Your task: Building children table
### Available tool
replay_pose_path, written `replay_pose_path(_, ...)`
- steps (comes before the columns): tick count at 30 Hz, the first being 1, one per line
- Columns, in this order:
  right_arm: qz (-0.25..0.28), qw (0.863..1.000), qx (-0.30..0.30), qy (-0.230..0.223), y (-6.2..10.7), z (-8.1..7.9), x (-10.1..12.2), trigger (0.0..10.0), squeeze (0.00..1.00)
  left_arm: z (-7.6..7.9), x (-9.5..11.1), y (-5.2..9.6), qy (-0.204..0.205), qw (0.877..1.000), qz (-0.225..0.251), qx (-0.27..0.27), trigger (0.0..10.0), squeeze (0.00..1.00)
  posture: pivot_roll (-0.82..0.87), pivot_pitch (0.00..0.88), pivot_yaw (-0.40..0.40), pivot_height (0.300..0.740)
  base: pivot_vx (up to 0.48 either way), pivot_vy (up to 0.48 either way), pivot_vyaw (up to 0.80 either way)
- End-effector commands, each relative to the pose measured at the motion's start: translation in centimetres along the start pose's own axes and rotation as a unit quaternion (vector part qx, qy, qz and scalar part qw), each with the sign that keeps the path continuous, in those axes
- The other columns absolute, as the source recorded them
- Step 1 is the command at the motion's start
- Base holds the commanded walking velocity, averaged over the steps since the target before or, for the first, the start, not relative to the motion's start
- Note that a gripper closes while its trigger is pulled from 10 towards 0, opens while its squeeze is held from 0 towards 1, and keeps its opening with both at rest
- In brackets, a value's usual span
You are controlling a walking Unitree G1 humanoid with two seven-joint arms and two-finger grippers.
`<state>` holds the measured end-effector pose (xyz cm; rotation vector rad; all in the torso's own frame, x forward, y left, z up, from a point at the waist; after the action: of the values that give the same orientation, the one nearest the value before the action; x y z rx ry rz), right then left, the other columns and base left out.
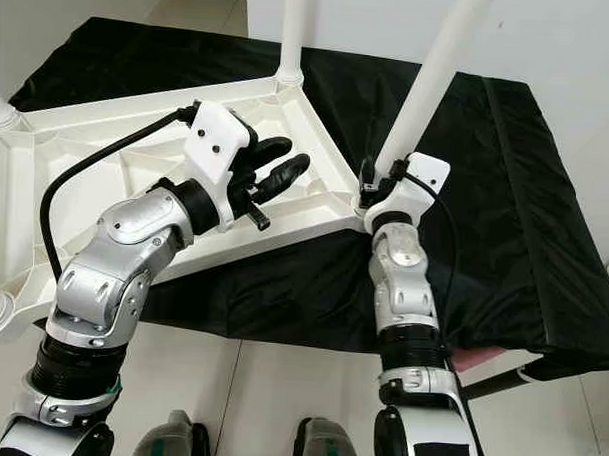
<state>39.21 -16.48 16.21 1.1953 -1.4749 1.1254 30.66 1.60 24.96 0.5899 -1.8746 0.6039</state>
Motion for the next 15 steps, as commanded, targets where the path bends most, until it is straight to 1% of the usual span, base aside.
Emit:
replay_pose_path(1, -0.078, 0.996, -0.045, 0.008, 1.32, 1.55, -4.33, 10.0, 0.00, -0.87, 0.09, 0.12, -0.005, 0.999, -0.007, 0.042, 10.0, 0.00, -0.03, 0.072, 0.001, 0.740, 0.000, 0.000, 0.00)
replay_pose_path(2, -0.078, 0.996, -0.045, 0.008, 1.32, 1.55, -4.33, 10.0, 0.00, -0.87, 0.09, 0.12, -0.005, 0.999, -0.007, 0.042, 10.0, 0.00, -0.03, 0.072, 0.001, 0.740, 0.000, 0.000, 0.00)
replay_pose_path(6, -0.072, 0.994, -0.085, 0.000, 1.72, 1.33, -4.47, 10.0, 0.00, -0.85, 0.11, 0.11, -0.004, 0.999, -0.007, 0.042, 10.0, 0.00, -0.03, 0.070, -0.001, 0.740, 0.000, 0.000, 0.00)
replay_pose_path(9, -0.073, 0.993, -0.092, -0.003, 1.78, 1.21, -4.52, 10.0, 0.00, -0.84, 0.12, 0.10, -0.004, 0.999, -0.007, 0.042, 10.0, 0.00, -0.03, 0.070, -0.001, 0.740, 0.000, 0.000, 0.00)
replay_pose_path(10, -0.070, 0.992, -0.103, -0.004, 1.85, 1.18, -4.48, 10.0, 0.00, -0.82, 0.13, 0.09, -0.004, 0.999, -0.006, 0.042, 10.0, 0.00, -0.02, 0.068, -0.001, 0.740, 0.000, 0.000, 0.00)
replay_pose_path(11, -0.070, 0.992, -0.103, -0.004, 1.85, 1.18, -4.48, 10.0, 0.00, -0.82, 0.13, 0.09, -0.004, 0.999, -0.006, 0.042, 10.0, 0.00, -0.02, 0.068, -0.001, 0.740, 0.000, 0.000, 0.00)
replay_pose_path(12, -0.067, 0.990, -0.121, -0.008, 1.98, 1.30, -4.42, 10.0, 0.00, -0.83, 0.14, 0.09, -0.004, 0.999, -0.006, 0.042, 10.0, 0.00, -0.02, 0.067, -0.002, 0.740, 0.000, 0.000, 0.00)
replay_pose_path(13, -0.067, 0.990, -0.121, -0.008, 1.98, 1.30, -4.42, 10.0, 0.00, -0.83, 0.14, 0.09, -0.004, 0.999, -0.006, 0.042, 10.0, 0.00, -0.02, 0.067, -0.002, 0.740, 0.000, 0.000, 0.00)
replay_pose_path(14, -0.067, 0.988, -0.140, -0.012, 2.07, 1.52, -4.47, 10.0, 0.00, -0.85, 0.14, 0.09, -0.004, 0.999, -0.006, 0.042, 10.0, 0.00, -0.02, 0.067, 0.000, 0.740, 0.000, 0.000, 0.00)
replay_pose_path(15, -0.067, 0.988, -0.140, -0.012, 2.07, 1.52, -4.47, 10.0, 0.00, -0.85, 0.14, 0.09, -0.004, 0.999, -0.006, 0.042, 10.0, 0.00, -0.02, 0.067, 0.000, 0.740, 0.000, 0.000, 0.00)
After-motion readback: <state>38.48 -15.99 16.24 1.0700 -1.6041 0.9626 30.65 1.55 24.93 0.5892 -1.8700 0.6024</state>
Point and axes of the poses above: a point about 5 cm out from each wrist's last joint towards the gripper, its own y axis pointing back from the gripper into the wrist, its own x axis along the axis of the wrist's last joint, z = x × y, the point moved 5 cm from there along -y, pointing out of the wrist towards the gripper, and after that the axes turned 8 degrees about -y, right-handed, at the moved point
